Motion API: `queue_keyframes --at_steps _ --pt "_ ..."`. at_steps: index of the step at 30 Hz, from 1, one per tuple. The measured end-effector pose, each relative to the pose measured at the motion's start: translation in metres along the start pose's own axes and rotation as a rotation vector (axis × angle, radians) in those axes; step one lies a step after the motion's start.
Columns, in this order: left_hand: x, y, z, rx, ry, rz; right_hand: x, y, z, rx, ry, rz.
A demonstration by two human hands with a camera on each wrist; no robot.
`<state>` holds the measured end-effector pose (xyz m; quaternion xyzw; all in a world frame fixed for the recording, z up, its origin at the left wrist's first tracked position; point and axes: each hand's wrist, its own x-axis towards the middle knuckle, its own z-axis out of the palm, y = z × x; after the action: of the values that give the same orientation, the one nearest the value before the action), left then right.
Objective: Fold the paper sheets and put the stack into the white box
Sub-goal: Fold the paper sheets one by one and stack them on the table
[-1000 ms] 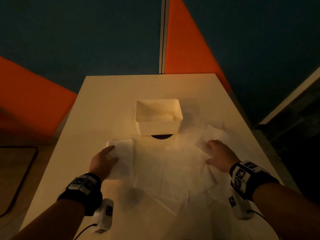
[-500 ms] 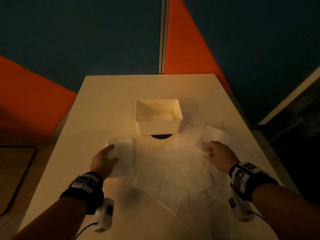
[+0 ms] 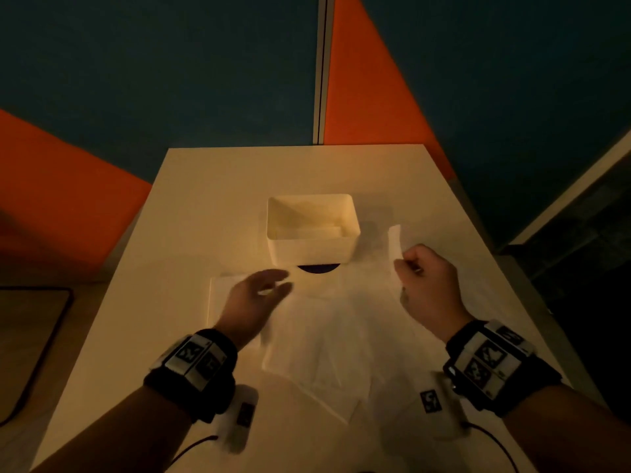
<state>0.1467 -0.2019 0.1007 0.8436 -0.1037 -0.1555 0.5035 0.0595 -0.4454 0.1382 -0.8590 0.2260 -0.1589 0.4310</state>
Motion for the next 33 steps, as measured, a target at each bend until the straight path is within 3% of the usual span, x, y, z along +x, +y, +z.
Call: queue_keyframes --at_steps 4,7,10,15,18,21,23,26,28,33 --pt "-0.017 0.052 0.028 -0.56 -0.412 -0.068 -0.012 -0.024 0.022 0.185 -0.058 -0.047" --pt "-0.021 0.065 0.038 -0.716 -0.526 -0.056 -0.02 -0.041 0.03 0.284 -0.136 -0.107" --pt "-0.022 0.071 0.041 -0.738 -0.495 -0.007 -0.024 -0.051 0.028 0.4 -0.268 -0.106" --pt "-0.018 0.064 0.041 -0.862 -0.287 -0.106 -0.022 -0.049 0.017 0.439 -0.466 -0.107" --pt "-0.015 0.058 0.035 -0.948 -0.273 -0.153 -0.017 -0.041 0.012 0.414 -0.283 -0.095" --pt "-0.015 0.055 0.026 -1.034 -0.302 -0.172 -0.007 -0.025 0.006 0.305 -0.085 0.101" --pt "-0.015 0.054 0.021 -1.042 -0.299 -0.169 -0.003 -0.016 0.002 0.332 -0.151 0.297" --pt "-0.015 0.055 0.018 -1.034 -0.31 -0.148 -0.009 -0.009 -0.001 0.509 -0.398 0.484" --pt "-0.016 0.056 0.018 -1.034 -0.317 -0.13 -0.015 -0.007 -0.002 0.663 -0.521 0.5" --pt "-0.018 0.053 0.017 -0.975 -0.337 -0.12 -0.016 -0.009 -0.002 0.763 -0.523 0.365"
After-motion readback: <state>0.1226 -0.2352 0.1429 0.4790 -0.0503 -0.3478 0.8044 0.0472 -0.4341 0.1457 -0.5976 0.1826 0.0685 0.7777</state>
